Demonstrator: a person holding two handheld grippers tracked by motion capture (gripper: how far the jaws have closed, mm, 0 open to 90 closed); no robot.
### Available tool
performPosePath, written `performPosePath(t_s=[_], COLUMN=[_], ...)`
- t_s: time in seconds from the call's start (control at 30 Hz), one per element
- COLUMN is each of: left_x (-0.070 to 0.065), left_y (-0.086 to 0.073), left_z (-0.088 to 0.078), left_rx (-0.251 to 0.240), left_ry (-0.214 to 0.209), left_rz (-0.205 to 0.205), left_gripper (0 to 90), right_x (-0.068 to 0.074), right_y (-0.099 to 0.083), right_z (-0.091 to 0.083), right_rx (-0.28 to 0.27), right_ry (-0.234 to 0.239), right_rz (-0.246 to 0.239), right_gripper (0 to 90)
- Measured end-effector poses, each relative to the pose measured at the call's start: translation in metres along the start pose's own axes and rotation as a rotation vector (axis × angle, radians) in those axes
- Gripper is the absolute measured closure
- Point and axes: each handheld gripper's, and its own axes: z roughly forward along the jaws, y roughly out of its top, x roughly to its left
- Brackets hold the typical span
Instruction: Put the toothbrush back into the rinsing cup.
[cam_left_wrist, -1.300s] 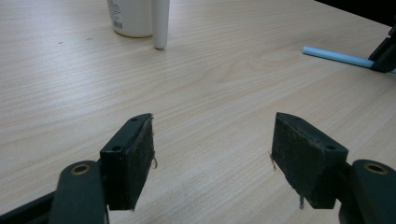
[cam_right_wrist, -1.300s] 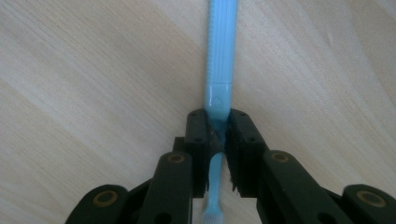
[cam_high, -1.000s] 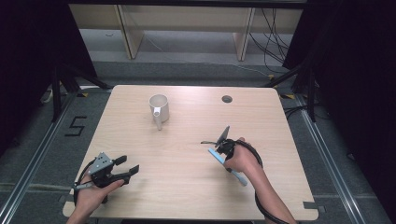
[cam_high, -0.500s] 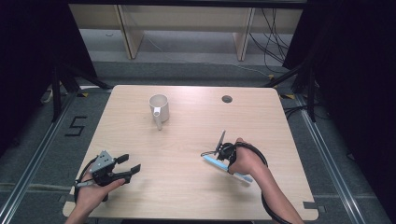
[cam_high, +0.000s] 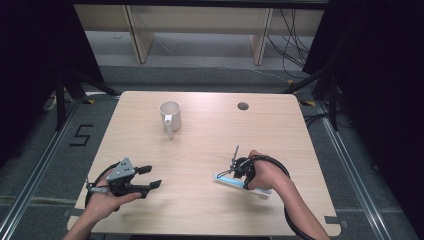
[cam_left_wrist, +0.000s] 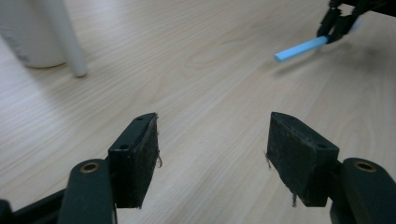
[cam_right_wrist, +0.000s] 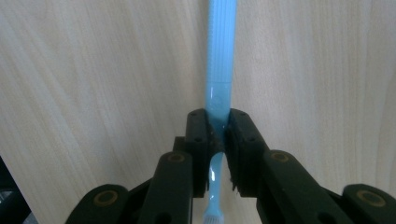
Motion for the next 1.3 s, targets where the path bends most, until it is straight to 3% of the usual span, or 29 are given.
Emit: performPosePath(t_s=[0.03,0.07,0.17,0.27,0.63,0.67,0.73,0.8,0.87,1.0,1.13,1.2,1.27,1.3], left_x=[0.0,-0.003,-0.004,-0.008,-0.015,-0.016,-0.018,-0.02,-0.022,-0.025,-0.029,-0.03,-0.034,-0.034], left_y=[0.0,0.006,0.01,0.017,0.029,0.031,0.035,0.037,0.039,0.042,0.045,0.046,0.049,0.049], left_z=[0.0,0.003,0.006,0.012,0.029,0.031,0.035,0.038,0.041,0.048,0.059,0.06,0.065,0.065], left_rx=[0.0,0.008,0.008,0.018,0.065,0.064,0.075,0.086,0.089,0.096,0.114,0.123,0.121,0.121], left_ry=[0.0,-0.017,-0.035,-0.066,-0.112,-0.124,-0.133,-0.145,-0.147,-0.172,-0.195,-0.192,-0.205,-0.205], left_rz=[0.0,0.02,0.034,0.056,0.106,0.111,0.13,0.142,0.153,0.174,0.202,0.209,0.223,0.223], left_gripper=[33.4,33.5,33.7,33.7,33.7,33.7,33.9,34.2,34.3,35.4,35.6,35.5,35.6,35.8], right_x=[0.0,0.0,0.002,0.003,0.005,0.005,0.005,0.008,0.007,0.01,0.011,0.013,0.012,0.013], right_y=[0.0,0.002,0.003,0.006,0.01,0.011,0.013,0.014,0.014,0.017,0.022,0.023,0.025,0.026], right_z=[0.0,0.0,-0.001,-0.001,-0.001,-0.001,-0.001,-0.003,-0.002,-0.003,-0.004,-0.006,-0.005,-0.006], right_rx=[0.0,-0.004,-0.001,0.003,0.007,0.008,0.001,0.018,0.006,0.02,0.008,0.023,-0.001,0.007], right_ry=[0.0,-0.001,0.002,0.0,0.001,-0.003,-0.005,0.0,0.002,0.002,-0.001,-0.004,-0.007,-0.003], right_rz=[0.0,-0.035,-0.022,-0.065,-0.086,-0.117,-0.126,-0.1,-0.112,-0.089,-0.128,-0.105,-0.136,-0.129], right_gripper=[79.8,79.8,79.8,79.8,79.8,79.8,79.8,79.8,79.8,79.8,79.8,79.8,79.8,79.8])
